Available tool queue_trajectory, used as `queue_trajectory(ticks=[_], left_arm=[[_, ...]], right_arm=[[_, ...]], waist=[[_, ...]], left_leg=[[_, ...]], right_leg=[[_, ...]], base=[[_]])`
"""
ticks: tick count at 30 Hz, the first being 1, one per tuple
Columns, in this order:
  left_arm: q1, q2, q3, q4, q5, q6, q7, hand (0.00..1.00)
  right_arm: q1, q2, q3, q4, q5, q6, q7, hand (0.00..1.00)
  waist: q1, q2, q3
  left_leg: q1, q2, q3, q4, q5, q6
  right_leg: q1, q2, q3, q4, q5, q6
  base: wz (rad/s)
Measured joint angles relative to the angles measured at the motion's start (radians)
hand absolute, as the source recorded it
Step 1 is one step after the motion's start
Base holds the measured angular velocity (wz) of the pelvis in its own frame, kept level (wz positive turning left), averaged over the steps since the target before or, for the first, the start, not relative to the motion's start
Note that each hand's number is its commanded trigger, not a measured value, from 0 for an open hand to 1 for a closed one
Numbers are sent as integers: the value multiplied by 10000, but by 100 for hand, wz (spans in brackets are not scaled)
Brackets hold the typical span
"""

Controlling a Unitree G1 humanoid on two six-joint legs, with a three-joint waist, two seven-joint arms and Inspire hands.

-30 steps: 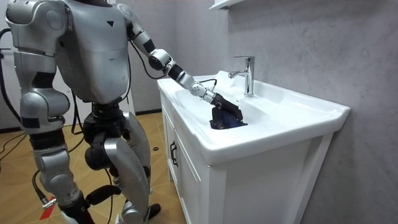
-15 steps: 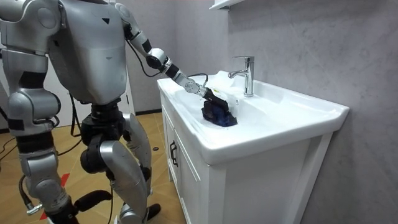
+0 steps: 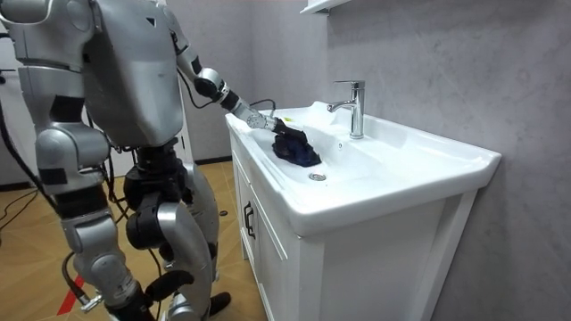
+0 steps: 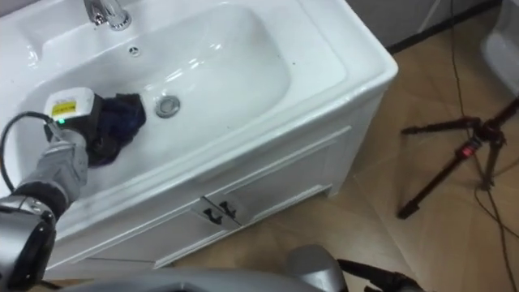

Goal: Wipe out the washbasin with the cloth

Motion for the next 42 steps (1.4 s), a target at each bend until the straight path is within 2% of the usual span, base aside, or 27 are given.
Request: queue_trajectory(ticks=[3, 6, 9, 13, 16, 20, 23, 24, 25, 26, 30, 33, 34, 35, 36, 37, 38, 39, 40, 41, 42], left_arm=[[298, -166, 404, -265, 427, -8, 342, 100], [754, -194, 674, -571, 648, -8, 546, 100], [1092, -196, 687, -761, 717, -8, 773, 100], [1633, -203, 693, -1297, 956, -8, 999, 100], [2076, -214, 694, -1533, 966, -8, 1098, 100], [2729, -218, 713, -2117, 1052, -8, 1098, 100], [3041, -220, 734, -2336, 1050, -8, 1100, 100], [3098, -224, 745, -2338, 1050, -7, 1099, 100], [3263, -242, 788, -2401, 1050, -7, 1090, 100], [3457, -246, 821, -2523, 1050, -7, 1081, 100], [3722, -256, 992, -2840, 1042, -4, 880, 100], [3868, -354, 1557, -2841, 767, -1, 585, 100], [3900, -417, 1723, -2842, 673, 0, 520, 100], [3982, -489, 1974, -2847, 462, 0, 416, 100], [4079, -536, 2159, -2917, 175, 0, 271, 100], [4085, -594, 2282, -2945, 37, 0, 194, 100], [4100, -874, 2562, -2975, -345, -5, 145, 100], [4127, -940, 2747, -2982, -468, -18, 183, 100], [4111, -914, 3100, -2995, -446, -61, 360, 100], [4123, -915, 3112, -2939, -515, -63, 497, 100], [4094, -917, 3067, -2955, -559, -63, 505, 100]], right_arm=[[86, 6, -582, 20, -194, 17, 93, 0], [248, 4, -667, -180, -801, 14, 91, 0], [424, 4, -714, -227, -1269, 75, 54, 0], [518, -9, -934, -242, -1555, 179, -110, 0], [500, -33, -1310, -244, -1625, 145, -281, 0], [531, -117, -1514, -406, -1835, 147, -398, 0], [411, -122, -1513, -432, -2300, 213, -377, 0], [383, -124, -1517, -430, -2430, 226, -372, 0], [370, -144, -1525, -429, -2645, 224, -363, 0], [366, -183, -1525, -432, -2792, 226, -353, 0], [328, -303, -1493, -433, -2911, 234, -433, 0], [-6, -328, -1493, -453, -2922, 216, -630, 0], [-72, -337, -1492, -457, -2914, 208, -665, 0], [-126, -308, -1488, -474, -2910, 150, -745, 0], [-92, -257, -1432, -488, -2951, 96, -844, 0], [-28, -228, -1389, -498, -2980, 36, -917, 0], [98, -304, -1386, -539, -2932, -111, -1011, 0], [141, -264, -1370, -656, -2875, -165, -1042, 0], [215, -95, -1377, -898, -2930, -232, -1007, 0], [409, -5, -1389, -973, -2929, -231, -1061, 0], [558, 29, -1400, -965, -2889, -237, -1054, 0]], waist=[[204, -12, -23], [211, 36, -71], [246, 51, -80], [478, 161, -150], [691, 241, -151], [865, 454, -155], [1054, 577, -162], [1057, 593, -163], [1061, 607, -159], [1095, 618, -159], [1250, 622, -160], [1332, 591, -156], [1328, 590, -156], [1286, 548, -152], [1263, 543, -161], [1229, 618, -157], [1160, 1278, -52], [1170, 1133, -86], [1307, 840, -170], [1263, 795, -172], [1256, 710, -177]], left_leg=[[89, -11, -359, -170, 83, -124], [159, -3, -551, -192, 119, -185], [309, -22, -740, -287, 131, -211], [356, -17, -1181, -273, 143, -232], [697, -21, -1453, -336, 133, -273], [860, -12, -1662, -338, 125, -293], [923, -40, -1987, -512, 185, -388], [975, -50, -2031, -548, 204, -420], [1111, -162, -2227, -654, 264, -515], [1197, -214, -2217, -655, 267, -523], [1293, -363, -2390, -707, 265, -525], [1390, -485, -2488, -749, 236, -569], [1360, -562, -2468, -695, 230, -567], [1346, -689, -2465, -597, 234, -531], [1369, -681, -2431, -578, 257, -428], [1384, -460, -2534, -576, 268, -386], [1212, 151, -3137, -327, -29, -278], [1051, 57, -3277, 15, -114, -377], [612, -123, -3387, 616, -391, -694], [559, -109, -3515, 667, -272, -652], [658, -154, -3543, 493, -142, -616]], right_leg=[[241, 11, -107, -322, 102, -100], [429, 50, -162, -494, 106, -198], [676, 75, -257, -609, 84, -292], [995, 101, -692, -916, 81, -415], [1449, 136, -780, -1127, 39, -518], [1787, 113, -1363, -1247, -34, -634], [1943, 45, -2296, -1285, -110, -717], [1996, 34, -2430, -1305, -127, -722], [2140, -3, -2707, -1461, -134, -729], [2293, -30, -3050, -1622, -138, -730], [2477, -48, -3760, -1763, -168, -757], [2685, -123, -5352, -1786, -231, -668], [2712, -160, -5684, -1778, -245, -643], [2820, -220, -6462, -1726, -278, -569], [2839, -262, -7078, -1336, -396, -218], [2676, -322, -7051, -711, -496, 86], [1680, -341, -4973, 1347, -812, 532], [1284, -669, -3755, 1613, -1075, 551], [1292, -1244, -3036, 1000, -1275, 189], [1496, -1268, -3819, 984, -1153, 169], [1674, -1313, -4225, 859, -1100, 162]], base=[[8], [2], [11], [18], [2], [9], [-3], [0], [0], [0], [-3], [-23], [-18], [-13], [0], [12], [10], [0], [0], [21], [56]])
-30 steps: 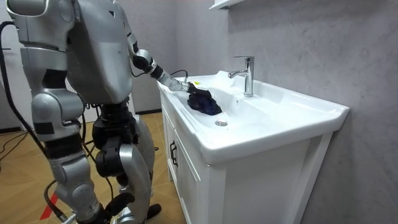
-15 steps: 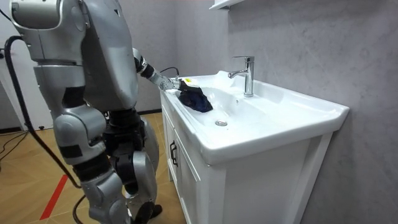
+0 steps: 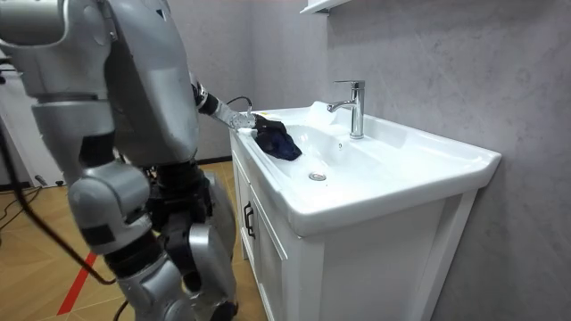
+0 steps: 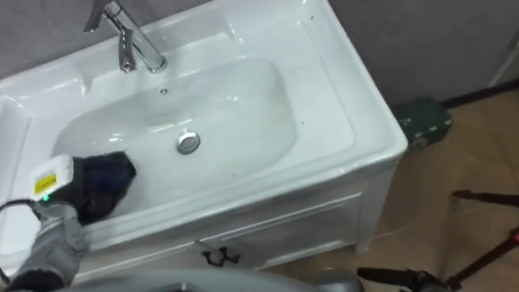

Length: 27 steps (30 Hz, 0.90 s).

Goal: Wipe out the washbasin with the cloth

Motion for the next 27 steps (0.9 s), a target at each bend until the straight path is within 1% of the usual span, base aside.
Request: queue_trajectory(ticks=[1, 2, 3, 4, 5, 6, 7, 8, 10, 11, 12, 14, 17, 19, 20, 21, 22, 24, 25, 26, 27], left_arm=[[-3, -1, -138, -148, -181, -15, 57, 100], [-8, -2, -173, -340, -388, -12, 7, 100], [-13, -2, -170, -428, -459, -11, -30, 100], [-1, -25, -172, -668, -474, -12, -59, 100], [55, -25, -169, -900, -471, -12, -91, 100], [100, -25, -169, -1100, -470, -13, -122, 100], [146, -25, -169, -1225, -470, -17, -167, 100], [195, -46, -172, -1348, -491, -84, -200, 100], [206, -82, -243, -1467, -612, -207, -198, 100], [195, -92, -305, -1583, -775, -289, -209, 100], [117, -91, -349, -1671, -900, -341, -203, 100], [236, -85, -426, -1919, -1262, -513, -197, 100], [229, -88, -424, -2209, -1260, -555, -240, 100], [235, -87, -422, -2608, -1262, -537, -334, 100], [239, -87, -422, -2840, -1284, -548, -332, 100], [236, -87, -424, -3010, -1293, -556, -329, 100], [229, -87, -424, -3110, -1286, -559, -326, 100], [225, -87, -418, -3558, -1284, -552, -326, 100], [225, -82, -405, -4036, -1269, -550, -322, 100], [224, -75, -395, -4603, -1269, -556, -285, 100], [220, -71, -381, -5065, -1272, -576, -147, 100]], right_arm=[[66, -27, 9, 146, 77, -14, -3, 0], [68, -68, 8, 219, 102, -131, 1, 0], [99, -65, 8, 238, 131, -255, 4, 0], [138, -65, 6, 240, 139, -405, 11, 0], [125, -63, -2, 217, 135, -462, 26, 0], [126, -68, -1, 192, 120, -521, 38, 0], [116, -71, -2, 187, 120, -530, 48, 0], [123, -67, 1, 192, 148, -522, 80, 0], [109, -64, 7, 194, 202, -525, 189, 0], [123, -40, 4, 240, 200, -567, 259, 0], [123, -25, 4, 257, 200, -598, 270, 0], [137, -22, 12, 255, 202, -762, 375, 0], [56, 30, 16, 231, 267, -1035, 503, 0], [53, 109, 15, 214, 280, -1180, 672, 0], [52, 154, 64, 227, 286, -1267, 729, 0], [61, 153, 338, 239, 370, -1340, 743, 0], [62, 157, 455, 250, 424, -1377, 749, 0], [95, 161, 677, 263, 557, -1402, 805, 0], [158, 164, 679, 269, 549, -1407, 835, 0], [234, 163, 670, 286, 541, -1412, 829, 0], [326, 149, 663, 287, 533, -1413, 818, 0]], waist=[[32, -110, 37], [6, -194, 53], [-12, -244, 51], [42, -365, 53], [72, -479, 55], [80, -552, 57], [87, -575, 64], [86, -609, 71], [77, -587, 101], [40, -580, 121], [36, -583, 128], [60, -565, 153], [65, -602, 298], [75, -682, 363], [113, -754, 425], [158, -800, 447], [172, -739, 412], [275, -813, 437], [332, -847, 424], [331, -873, 413], [344, -912, 405]], left_leg=[[235, -127, 58, -519, 172, -30], [483, -235, 301, -804, 198, 9], [533, -203, 475, -844, 194, 10], [568, -203, 575, -836, 196, 7], [591, -196, 837, -810, 194, 12], [595, -195, 952, -829, 195, 11], [600, -203, 979, -852, 195, 12], [641, -246, 978, -971, 195, 12], [604, -346, 859, -1114, 205, 24], [534, -418, 707, -1109, 206, 28], [519, -451, 662, -1121, 212, 37], [526, -547, 573, -1325, 252, 82], [507, -569, 540, -1407, 252, 82], [440, -577, 489, -1451, 253, 78], [407, -588, 483, -1451, 253, 78], [352, -616, 429, -1442, 253, 79], [342, -635, 394, -1442, 252, 80], [302, -688, 311, -1449, 247, 90], [179, -728, 193, -1436, 242, 105], [122, -803, 17, -1430, 254, 148], [164, -889, -92, -1455, 274, 192]], right_leg=[[348, -47, -804, -405, 119, -16], [613, -12, -1238, -832, 172, -32], [760, 31, -1399, -1002, 196, -31], [956, 95, -1604, -1280, 252, -20], [1096, 146, -1728, -1512, 298, 7], [1205, 197, -1809, -1713, 373, 51], [1249, 216, -1832, -1800, 404, 75], [1356, 241, -1898, -1952, 454, 142], [1427, 258, -1938, -2107, 510, 232], [1479, 284, -2010, -2152, 542, 287], [1470, 277, -2019, -2166, 546, 300], [1480, 273, -2115, -2249, 569, 353], [1490, 281, -2136, -2259, 575, 371], [1468, 296, -2163, -2257, 579, 374], [1451, 293, -2153, -2257, 579, 374], [1422, 285, -2107, -2262, 580, 375], [1415, 279, -2060, -2265, 581, 377], [1341, 262, -1865, -2264, 596, 400], [1309, 269, -1760, -2283, 626, 427], [1299, 265, -1536, -2284, 656, 431], [1301, 241, -1123, -2289, 658, 431]], base=[[67], [63], [50], [38], [33], [20], [20], [19], [26], [28], [29], [15], [7], [12], [12], [11], [13], [13], [32], [47], [41]])
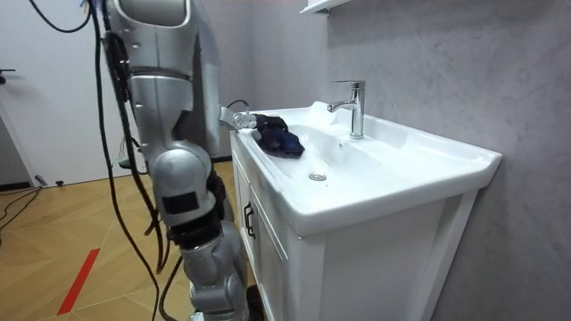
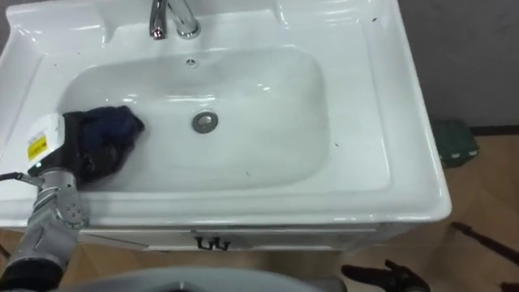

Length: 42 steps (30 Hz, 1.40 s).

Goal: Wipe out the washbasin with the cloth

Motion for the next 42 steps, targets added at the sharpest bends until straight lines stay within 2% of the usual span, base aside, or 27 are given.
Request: queue_trajectory(ticks=[3, 7, 10, 12, 14, 19, 30, 33, 36, 40, 42], left_arm=[[-17, 3, 282, -601, -18, -108, 527, 100], [-116, 34, 1020, -1166, 60, -164, 648, 100], [-172, 174, 1490, -1634, 66, -151, 1142, 100], [-172, 317, 1552, -1801, 80, -105, 1447, 100], [-171, 447, 1552, -1899, 79, -55, 1694, 100], [-168, 446, 1551, -1953, 52, 64, 1712, 100], [-118, 448, 1564, -2026, 6, 108, 1699, 100], [123, 450, 1608, -2049, -2, 163, 1623, 100], [395, 449, 1626, -2016, -18, 275, 1596, 100], [653, 446, 1625, -1411, -413, 554, 1333, 100], [679, 444, 1627, -728, -418, 698, 1215, 100]], right_arm=[[96, 56, 32, 46, 3, -1, 95, 0], [85, 95, 106, 21, -36, -2, 266, 0], [198, 74, 119, 19, -12, -1, 285, 0], [308, 78, 183, 12, 56, 0, 320, 0], [343, 47, 244, 5, 93, 0, 326, 0], [422, -11, 358, -61, 240, -3, 323, 0], [475, -12, 511, -53, 532, 28, 296, 0], [474, -9, 513, -59, 487, 51, 297, 0], [473, -8, 513, -84, 445, 97, 296, 0], [535, -3, 507, -50, 540, 141, 271, 0], [538, 4, 501, -55, 673, 218, 193, 0]], waist=[[69, -16, -24], [245, -9, -37], [326, 30, -46], [432, 92, -74], [534, 210, -51], [709, 389, -55], [813, 390, -74], [812, 362, -130], [810, 333, -129], [794, 349, -138], [808, 346, -140]], left_leg=[[119, -94, -92, -3, -31, 53], [141, -137, -193, 19, -55, 88], [173, -201, -273, 20, -68, 108], [202, -210, -274, 42, -82, 130], [197, -224, -268, 92, -90, 144], [174, -216, -209, 157, -89, 156], [-189, -207, -243, 749, -112, 234], [-206, -221, -261, 888, -148, 289], [-243, -214, -262, 973, -163, 310], [-377, -209, -318, 1166, -206, 354], [-383, -212, -343, 1167, -206, 355]], right_leg=[[110, -19, 773, 5, 12, 9], [170, -27, 1018, -49, 26, 26], [292, -28, 1167, -158, 60, 57], [336, -35, 1188, -159, 70, 64], [362, -53, 1193, -159, 72, 68], [365, -71, 1154, -162, 71, 69], [300, -77, 1180, -171, -5, 174], [336, -83, 1196, -156, -13, 191], [325, -83, 1205, -156, -19, 202], [322, -59, 1165, -151, -20, 208], [338, -45, 1165, -143, -17, 210]], base=[[13], [3], [12], [0], [0], [-3], [1], [0], [1], [6], [4]])
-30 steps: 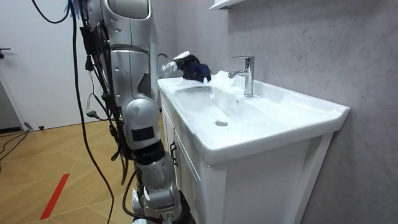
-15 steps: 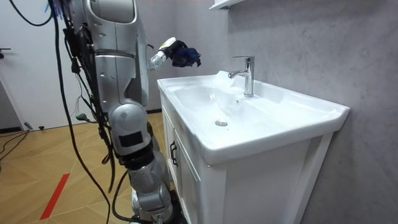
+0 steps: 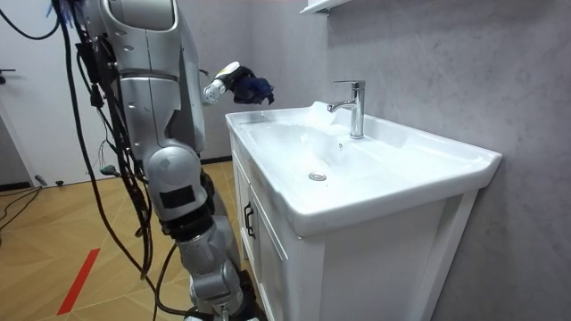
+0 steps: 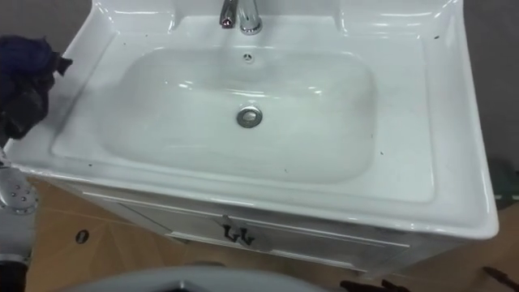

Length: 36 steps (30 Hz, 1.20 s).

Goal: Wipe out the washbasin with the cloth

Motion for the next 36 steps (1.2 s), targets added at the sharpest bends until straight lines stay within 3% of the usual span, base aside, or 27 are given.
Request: queue_trajectory(ticks=[5, 16, 17, 19, 28, 36], left_arm=[[254, 0, 0, 598, -785, 375, -170, 100], [266, 0, 3, 779, -1160, 511, -306, 99], [266, 0, 3, 779, -1160, 511, -311, 60], [265, 0, 3, 776, -1147, 509, -313, 0], [268, -44, -26, 739, -1105, 449, -265, 0], [263, -44, -29, 515, -1029, 317, -190, 0]], right_arm=[[18, -21, -8, -41, 434, 343, -14, 0], [76, -197, 0, -182, 527, 579, 122, 0], [73, -198, 0, -182, 528, 579, 125, 0], [73, -198, 2, -192, 558, 579, 127, 0], [128, -172, 31, -377, 550, 560, 99, 0], [126, -125, 213, -412, 430, 286, 73, 0]], waist=[[2, 19, 8], [-3, 63, 7], [-2, 62, 7], [2, 54, 12], [-12, 48, 17], [-97, -14, 49]], left_leg=[[-21, 3, -8, 4, -6, -3], [57, 5, 22, -46, -7, -5], [57, 5, 22, -56, -7, -6], [52, 4, 22, -65, -10, -10], [51, 1, 26, -83, -10, -10], [-24, -15, -65, -15, -10, -10]], right_leg=[[-9, 7, -19, -13, 0, 0], [38, 5, -12, 21, 2, -3], [38, 6, -13, 10, 2, -2], [29, 6, 8, -12, 0, -1], [15, 1, -14, -13, 0, -1], [21, 11, -141, -25, 0, 0]], base=[[0], [-1], [0], [0], [0], [4]])
